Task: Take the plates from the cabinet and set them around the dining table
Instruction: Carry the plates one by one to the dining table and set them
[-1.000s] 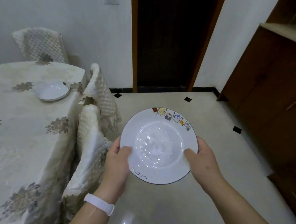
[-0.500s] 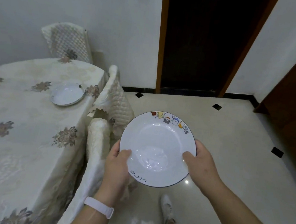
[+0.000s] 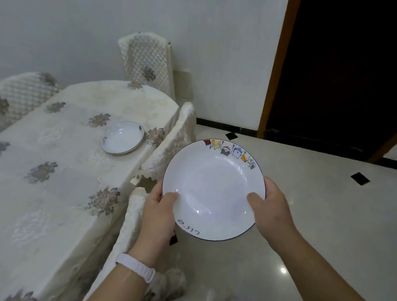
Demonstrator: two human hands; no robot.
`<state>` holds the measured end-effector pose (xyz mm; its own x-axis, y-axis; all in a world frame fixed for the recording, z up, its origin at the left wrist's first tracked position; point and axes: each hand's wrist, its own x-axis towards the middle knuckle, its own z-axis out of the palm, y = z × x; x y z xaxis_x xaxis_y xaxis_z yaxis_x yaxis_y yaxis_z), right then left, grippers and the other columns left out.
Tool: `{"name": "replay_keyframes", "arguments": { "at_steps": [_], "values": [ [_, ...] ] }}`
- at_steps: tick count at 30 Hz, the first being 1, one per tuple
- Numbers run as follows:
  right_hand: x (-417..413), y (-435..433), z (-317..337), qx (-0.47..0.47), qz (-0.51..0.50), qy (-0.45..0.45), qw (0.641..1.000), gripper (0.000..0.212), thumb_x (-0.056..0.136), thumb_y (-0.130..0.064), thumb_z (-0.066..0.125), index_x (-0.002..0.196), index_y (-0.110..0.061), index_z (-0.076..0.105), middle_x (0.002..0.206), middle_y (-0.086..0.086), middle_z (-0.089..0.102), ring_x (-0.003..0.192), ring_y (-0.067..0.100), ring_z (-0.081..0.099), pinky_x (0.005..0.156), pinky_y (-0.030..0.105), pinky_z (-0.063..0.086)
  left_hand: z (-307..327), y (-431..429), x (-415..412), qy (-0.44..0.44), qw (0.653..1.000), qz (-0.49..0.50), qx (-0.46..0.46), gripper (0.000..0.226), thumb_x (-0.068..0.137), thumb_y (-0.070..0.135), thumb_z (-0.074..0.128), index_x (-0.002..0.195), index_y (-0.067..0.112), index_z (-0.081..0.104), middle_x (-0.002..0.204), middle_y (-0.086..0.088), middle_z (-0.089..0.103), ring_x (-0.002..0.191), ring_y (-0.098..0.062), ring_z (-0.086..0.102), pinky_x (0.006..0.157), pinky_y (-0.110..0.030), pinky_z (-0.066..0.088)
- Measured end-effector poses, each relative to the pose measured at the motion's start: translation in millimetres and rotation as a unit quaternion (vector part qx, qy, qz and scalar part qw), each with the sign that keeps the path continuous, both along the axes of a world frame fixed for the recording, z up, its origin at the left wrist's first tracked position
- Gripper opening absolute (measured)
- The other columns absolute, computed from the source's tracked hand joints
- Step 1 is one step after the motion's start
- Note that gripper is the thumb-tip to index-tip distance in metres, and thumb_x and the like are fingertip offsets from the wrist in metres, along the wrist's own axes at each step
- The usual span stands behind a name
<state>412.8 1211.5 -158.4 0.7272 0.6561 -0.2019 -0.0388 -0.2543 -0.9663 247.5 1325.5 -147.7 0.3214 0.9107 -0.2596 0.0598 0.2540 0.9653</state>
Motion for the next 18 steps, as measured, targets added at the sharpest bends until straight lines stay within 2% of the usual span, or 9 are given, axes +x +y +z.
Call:
{"name": "replay_keyframes", "arguments": {
  "at_steps": [2, 5, 8, 11, 13, 15, 16, 17, 18],
  "values": [
    [1.4, 19.4, -1.2, 0.003, 0.034, 0.004, 0.999, 0.037, 0.085, 0.002, 0.046, 0.101, -0.028, 0.062, 0.085, -0.011, 0.070, 0.071, 0.003, 0.063, 0.055, 0.015, 0.047, 0.1, 10.6, -5.3, -0.006, 1.000, 0.023, -0.002, 0.044, 0.090, 0.003, 0.046, 0.109, 0.035, 0.071, 0.102, 0.002, 0.075, 0.097, -0.027, 0.068, 0.079, -0.045, 0.057],
    [-0.9, 51.0, -5.2, 0.000, 0.087, 0.008, 0.996, 0.041, 0.085, 0.003, 0.046, 0.104, -0.031, 0.061, 0.092, -0.011, 0.070, 0.076, 0.000, 0.065, 0.056, 0.012, 0.047, -4.4, 27.2, -16.4, -0.012, 0.997, 0.074, -0.011, 0.045, 0.091, 0.000, 0.045, 0.112, 0.031, 0.070, 0.106, -0.004, 0.074, 0.097, -0.030, 0.069, 0.079, -0.044, 0.057],
    [-7.1, 85.9, -12.1, -0.016, 0.129, 0.005, 0.992, 0.040, 0.084, 0.002, 0.047, 0.107, -0.027, 0.062, 0.095, -0.008, 0.070, 0.086, 0.011, 0.066, 0.063, 0.022, 0.050, -8.6, 40.6, -30.4, -0.019, 0.993, 0.116, -0.016, 0.043, 0.091, -0.002, 0.043, 0.111, 0.025, 0.070, 0.101, -0.005, 0.075, 0.090, -0.027, 0.069, 0.071, -0.038, 0.057],
    [-21.6, 119.4, -19.8, -0.028, 0.177, 0.007, 0.984, 0.040, 0.084, 0.002, 0.047, 0.109, -0.025, 0.062, 0.096, -0.006, 0.071, 0.087, 0.014, 0.067, 0.066, 0.026, 0.052, -11.0, 57.7, -48.8, -0.026, 0.987, 0.159, -0.014, 0.044, 0.091, -0.004, 0.041, 0.106, 0.026, 0.070, 0.093, 0.001, 0.076, 0.078, -0.016, 0.070, 0.059, -0.028, 0.055],
    [-33.1, 145.9, -25.0, -0.035, 0.206, -0.004, 0.978, 0.039, 0.083, 0.002, 0.049, 0.105, -0.027, 0.062, 0.095, -0.006, 0.071, 0.088, 0.016, 0.067, 0.069, 0.030, 0.054, -19.5, 74.4, -64.3, -0.026, 0.980, 0.195, -0.021, 0.043, 0.091, -0.003, 0.042, 0.109, 0.026, 0.069, 0.093, 0.003, 0.076, 0.078, -0.015, 0.069, 0.056, -0.026, 0.053],
    [-40.8, 163.8, -24.8, -0.036, 0.222, -0.004, 0.974, 0.042, 0.082, 0.002, 0.049, 0.104, -0.031, 0.062, 0.095, -0.008, 0.071, 0.089, 0.014, 0.066, 0.072, 0.032, 0.054, -26.5, 86.9, -74.0, -0.025, 0.975, 0.217, -0.035, 0.044, 0.090, 0.002, 0.044, 0.116, 0.029, 0.067, 0.103, 0.000, 0.074, 0.088, -0.024, 0.068, 0.064, -0.035, 0.055],
    [-47.0, 177.9, -25.2, -0.039, 0.239, -0.009, 0.970, 0.045, 0.082, 0.002, 0.048, 0.103, -0.035, 0.062, 0.095, -0.010, 0.071, 0.088, 0.011, 0.066, 0.071, 0.030, 0.055, -29.6, 96.0, -80.8, -0.034, 0.973, 0.226, -0.043, 0.043, 0.088, 0.006, 0.046, 0.117, 0.030, 0.067, 0.107, -0.003, 0.073, 0.095, -0.032, 0.067, 0.072, -0.046, 0.057],
    [-52.2, 191.9, -25.3, -0.043, 0.256, -0.014, 0.966, 0.048, 0.081, 0.002, 0.048, 0.102, -0.039, 0.061, 0.095, -0.012, 0.071, 0.087, 0.007, 0.066, 0.070, 0.027, 0.054, -32.1, 106.3, -86.7, -0.044, 0.970, 0.233, -0.049, 0.042, 0.085, 0.009, 0.048, 0.116, 0.030, 0.067, 0.109, -0.007, 0.072, 0.100, -0.038, 0.065, 0.080, -0.056, 0.055],
    [-56.6, 206.5, -24.7, -0.048, 0.271, -0.020, 0.961, 0.048, 0.080, -0.001, 0.048, 0.101, -0.042, 0.061, 0.094, -0.013, 0.071, 0.086, 0.005, 0.066, 0.068, 0.026, 0.054, -34.2, 117.9, -92.3, -0.051, 0.967, 0.244, -0.053, 0.042, 0.081, 0.012, 0.049, 0.114, 0.030, 0.068, 0.110, -0.009, 0.072, 0.101, -0.041, 0.064, 0.084, -0.060, 0.052]
  ]
}}
